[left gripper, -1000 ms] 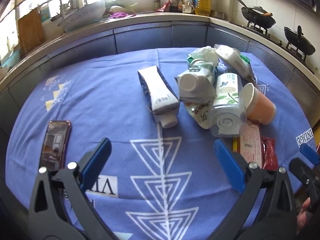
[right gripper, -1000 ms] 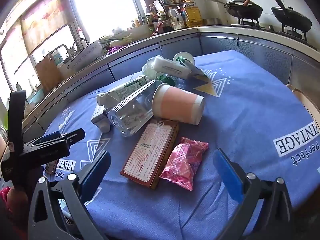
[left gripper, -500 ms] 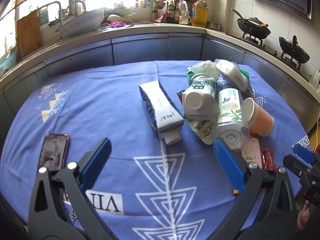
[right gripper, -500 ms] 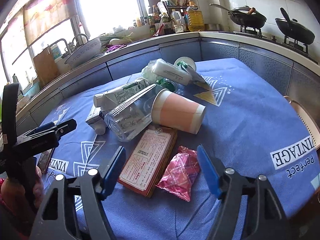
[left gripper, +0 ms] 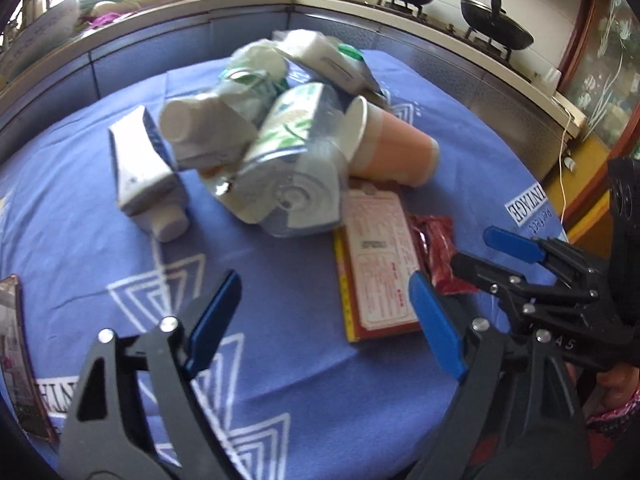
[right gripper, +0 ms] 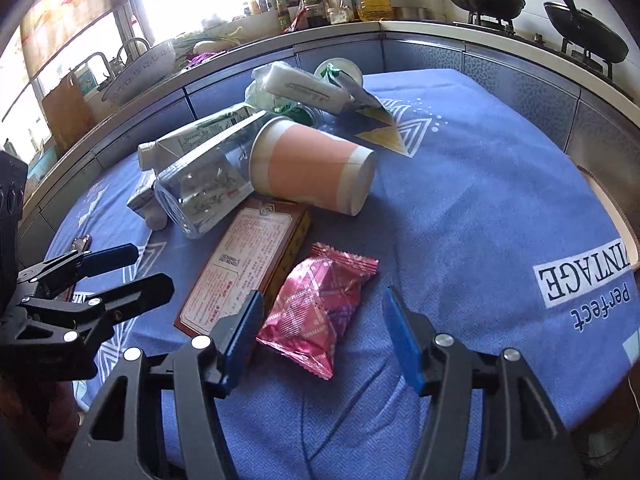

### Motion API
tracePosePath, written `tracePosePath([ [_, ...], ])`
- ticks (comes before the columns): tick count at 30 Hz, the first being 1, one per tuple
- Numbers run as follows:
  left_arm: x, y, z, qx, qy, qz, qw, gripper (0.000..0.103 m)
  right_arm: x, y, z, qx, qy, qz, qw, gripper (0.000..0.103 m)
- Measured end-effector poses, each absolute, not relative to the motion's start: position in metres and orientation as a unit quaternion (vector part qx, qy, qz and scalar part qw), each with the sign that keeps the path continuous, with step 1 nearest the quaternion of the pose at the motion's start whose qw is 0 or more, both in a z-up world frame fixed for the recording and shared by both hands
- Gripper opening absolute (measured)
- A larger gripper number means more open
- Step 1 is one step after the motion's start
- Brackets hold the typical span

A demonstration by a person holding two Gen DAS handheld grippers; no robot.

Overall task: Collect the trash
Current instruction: 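Grasp the red-bordered card box with the left tool while the right tool grasps the pink wrapper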

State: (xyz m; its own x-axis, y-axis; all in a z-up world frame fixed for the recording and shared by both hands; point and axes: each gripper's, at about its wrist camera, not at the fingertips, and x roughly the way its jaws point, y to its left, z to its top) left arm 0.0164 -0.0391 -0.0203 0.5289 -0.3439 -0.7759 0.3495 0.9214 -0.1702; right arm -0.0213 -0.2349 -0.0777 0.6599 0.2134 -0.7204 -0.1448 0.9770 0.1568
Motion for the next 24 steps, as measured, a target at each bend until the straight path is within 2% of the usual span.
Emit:
tracePosePath([
  [3, 0.026, -0.054, -0.031, -0.002, 0.466, -0.217, 0.858, 0.081, -0.017, -0.237, -0.089, 0.052, 0.423, 0.113, 0.898, 0.062],
  [6, 0.033, -0.063, -0.039, -0.003, 0.480, -0.214, 0.850, 0.081, -0.014, -0.236, -0.097, 0.034, 0.431, 0.107, 0.895, 0.057],
  [9, 0.039, -0.070, -0.045, -0.008, 0.497, -0.214, 0.841, 0.081, -0.015, -0.247, -0.097, 0.008, 0.416, 0.062, 0.907, 0.056],
  [17, 0.041, -0.099, -0.051, 0.061, 0.504, -0.202, 0.838, 0.081, -0.020, -0.287, -0.095, 0.051, 0.399, 0.044, 0.915, 0.057],
  [18, 0.041, -0.100, -0.051, 0.068, 0.502, -0.196, 0.840, 0.079, -0.021, -0.288, -0.095, 0.053, 0.399, 0.047, 0.914, 0.057],
  [19, 0.040, -0.100, -0.050, 0.072, 0.497, -0.189, 0.844, 0.066, -0.021, -0.290, -0.096, 0.055, 0.398, 0.051, 0.914, 0.057],
  [20, 0.040, -0.098, -0.050, 0.076, 0.492, -0.188, 0.847, 0.061, -0.021, -0.292, -0.096, 0.056, 0.397, 0.056, 0.914, 0.057],
  [24, 0.036, -0.091, -0.048, 0.064, 0.495, -0.200, 0.843, 0.059, -0.011, -0.292, -0.097, 0.053, 0.402, 0.077, 0.911, 0.057],
])
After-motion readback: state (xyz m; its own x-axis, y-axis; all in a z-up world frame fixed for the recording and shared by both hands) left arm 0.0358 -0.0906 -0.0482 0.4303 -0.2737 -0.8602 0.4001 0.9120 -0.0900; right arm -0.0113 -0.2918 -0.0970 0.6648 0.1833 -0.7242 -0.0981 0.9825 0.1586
